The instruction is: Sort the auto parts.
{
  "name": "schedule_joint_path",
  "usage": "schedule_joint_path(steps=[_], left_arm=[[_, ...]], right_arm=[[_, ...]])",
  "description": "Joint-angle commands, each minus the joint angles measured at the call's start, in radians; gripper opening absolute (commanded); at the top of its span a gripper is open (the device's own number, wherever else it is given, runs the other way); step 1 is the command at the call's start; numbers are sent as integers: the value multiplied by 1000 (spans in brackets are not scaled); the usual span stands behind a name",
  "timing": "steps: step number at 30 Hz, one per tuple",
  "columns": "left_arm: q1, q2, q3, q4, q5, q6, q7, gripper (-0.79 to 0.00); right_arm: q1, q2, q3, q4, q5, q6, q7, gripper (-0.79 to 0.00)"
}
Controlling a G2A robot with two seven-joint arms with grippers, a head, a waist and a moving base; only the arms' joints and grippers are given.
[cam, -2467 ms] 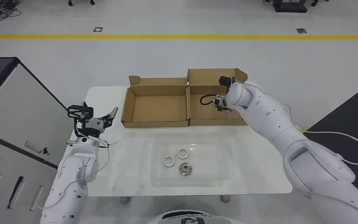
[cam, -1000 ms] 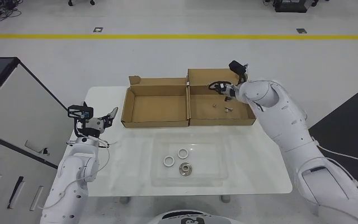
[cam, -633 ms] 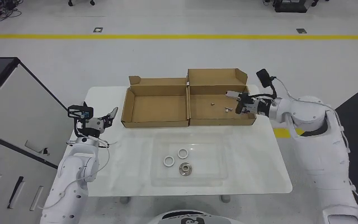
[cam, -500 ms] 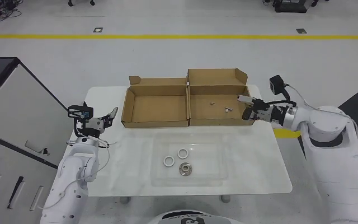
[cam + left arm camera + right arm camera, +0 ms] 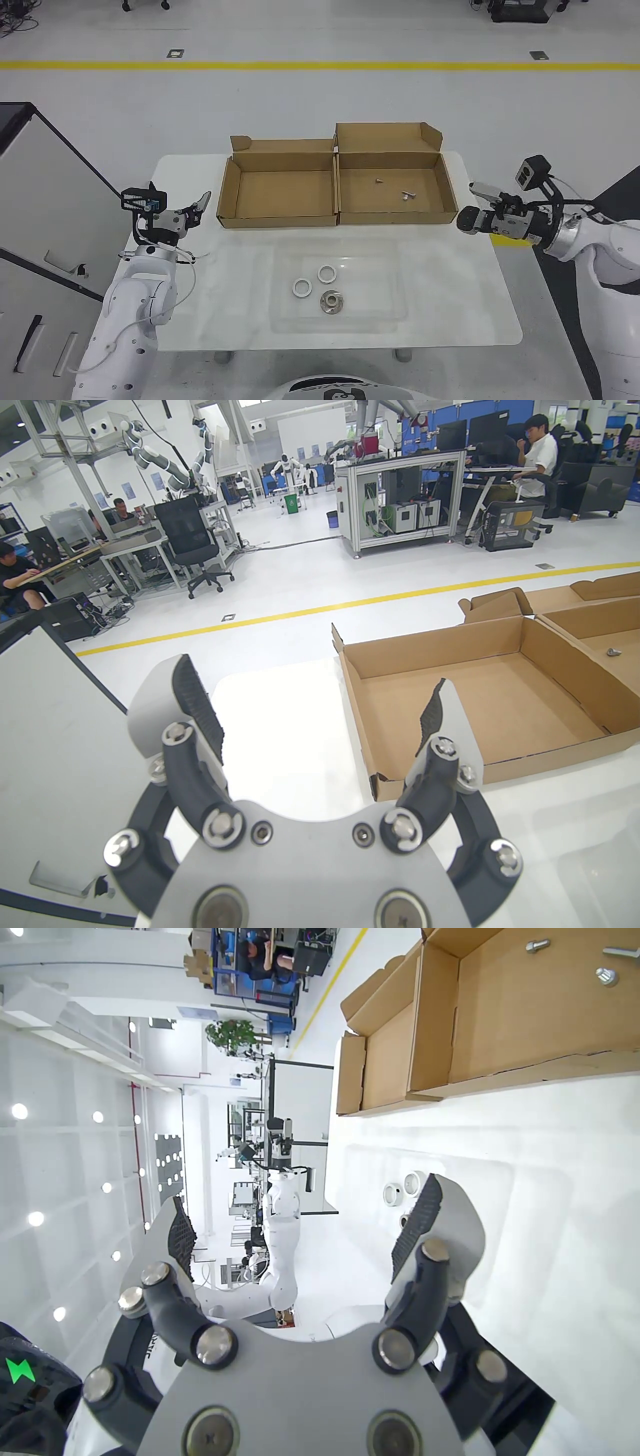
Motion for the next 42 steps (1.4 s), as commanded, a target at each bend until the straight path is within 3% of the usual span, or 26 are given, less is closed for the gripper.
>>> schedule_joint_path(steps=[1, 6, 9, 11, 18, 28, 32, 42], left_arm=[[0, 0, 0, 0, 0, 0, 0, 0], [0, 0, 0, 0, 0, 0, 0, 0], [-7, 3, 10, -45, 22, -63, -30, -34], [-24, 8, 22, -92, 70, -126, -114, 0], [-103, 12, 108, -200, 97, -299, -352, 0], [-213, 12, 221, -263, -4, -473, -583, 0], [-275, 12, 278, -280, -66, -558, -733, 0], [-475, -2, 490, -247, -262, -603, -1098, 0]], right_arm=[[0, 0, 0, 0, 0, 0, 0, 0], [0, 0, 0, 0, 0, 0, 0, 0], [0, 0, 0, 0, 0, 0, 0, 0], [0, 0, 0, 0, 0, 0, 0, 0], [0, 0, 0, 0, 0, 0, 0, 0], [0, 0, 0, 0, 0, 0, 0, 0], [0, 0, 0, 0, 0, 0, 0, 0], [0, 0, 0, 0, 0, 0, 0, 0]])
